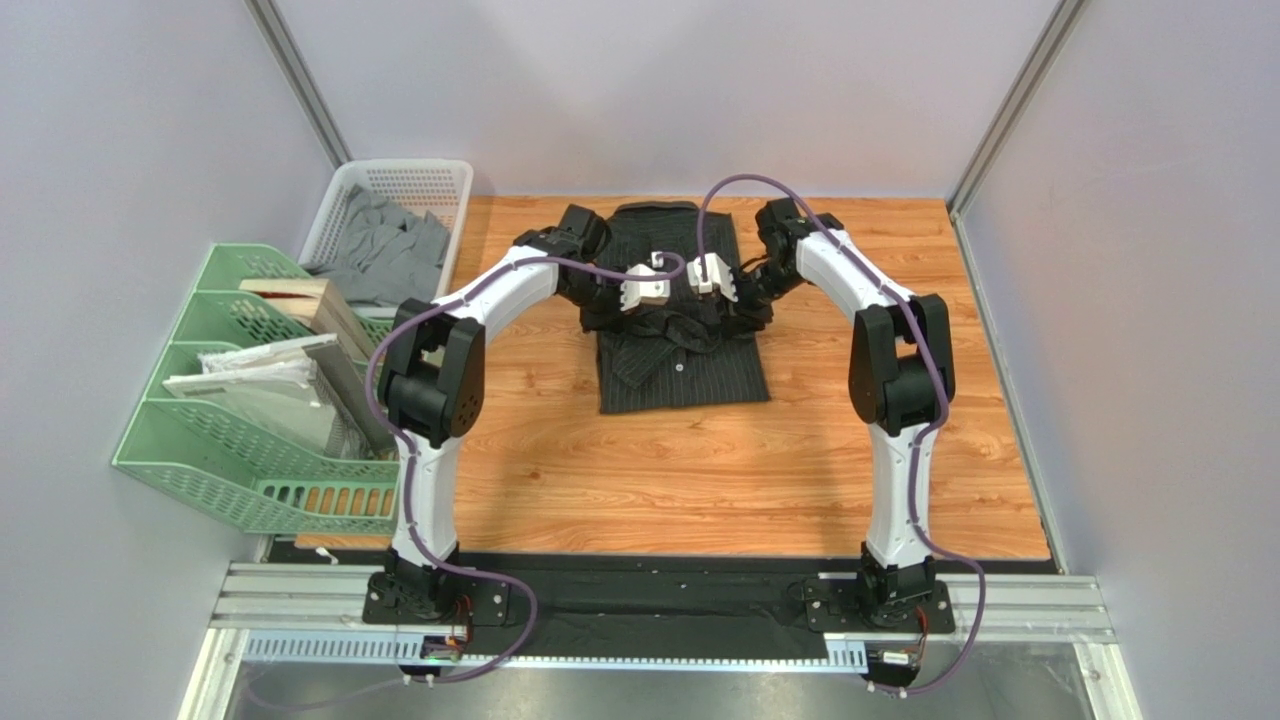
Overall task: Fold and stack the long sleeve shirts
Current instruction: Fold the shirt
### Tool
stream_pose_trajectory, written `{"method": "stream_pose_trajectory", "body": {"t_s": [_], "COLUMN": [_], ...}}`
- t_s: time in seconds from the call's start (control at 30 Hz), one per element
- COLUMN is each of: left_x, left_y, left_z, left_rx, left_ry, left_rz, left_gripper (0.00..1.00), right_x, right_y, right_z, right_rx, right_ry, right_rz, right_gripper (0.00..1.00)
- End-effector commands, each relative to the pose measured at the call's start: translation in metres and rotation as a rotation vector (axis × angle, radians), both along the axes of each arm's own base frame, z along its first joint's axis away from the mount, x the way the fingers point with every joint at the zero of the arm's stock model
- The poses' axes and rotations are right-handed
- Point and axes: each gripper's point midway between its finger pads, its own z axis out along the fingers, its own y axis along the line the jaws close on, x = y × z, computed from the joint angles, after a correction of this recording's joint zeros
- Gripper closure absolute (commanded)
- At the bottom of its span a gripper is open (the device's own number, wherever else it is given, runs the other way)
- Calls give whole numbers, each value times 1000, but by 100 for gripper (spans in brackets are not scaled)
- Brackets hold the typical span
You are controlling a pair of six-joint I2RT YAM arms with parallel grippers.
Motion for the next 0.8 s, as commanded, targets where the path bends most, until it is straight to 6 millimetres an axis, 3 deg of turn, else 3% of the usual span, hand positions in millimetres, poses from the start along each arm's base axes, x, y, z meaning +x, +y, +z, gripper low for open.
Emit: {"method": "stream_pose_trajectory", "body": {"t_s": [0.0,0.13,0.17,0.2,0.23,0.3,0.37,0.43,0.47,0.5,0.53,0.57,0.6,0.67,0.7,0.77], "left_x": [8,24,29,45,52,70,71,63,54,34,26,11,-7,-32,-48,-64], "left_y": [0,7,12,12,18,28,38,43,46,48,42,39,38,31,31,24], "left_z": [17,30,34,40,40,49,56,65,91,72,80,95,82,82,66,60], "left_rx": [-41,-96,-116,-141,-135,-171,-222,-292,-343,-326,-378,-406,-383,-365,-330,-316], "left_ry": [39,115,176,190,218,294,384,406,388,449,462,466,516,549,590,610], "left_rz": [74,212,315,374,448,633,757,795,808,820,777,755,761,746,752,760], "left_gripper": [75,68,68,66,62,57,51,44,43,42,42,42,42,43,44,44], "right_x": [8,36,41,53,59,64,59,34,25,16,-3,-14,-22,-41,-45,-46], "right_y": [2,3,1,2,-2,-9,-18,-20,-19,-18,-12,-9,-4,7,11,25], "right_z": [19,45,49,66,64,71,76,74,85,85,81,89,88,82,80,77], "right_rx": [29,98,120,148,147,160,158,149,164,170,181,198,206,199,202,224], "right_ry": [3,26,83,68,92,140,179,293,305,356,443,468,518,598,617,657], "right_rz": [-49,-225,-325,-365,-418,-525,-582,-609,-612,-639,-633,-625,-642,-624,-623,-634], "right_gripper": [57,36,34,33,31,29,28,28,29,31,37,41,44,57,61,64]}}
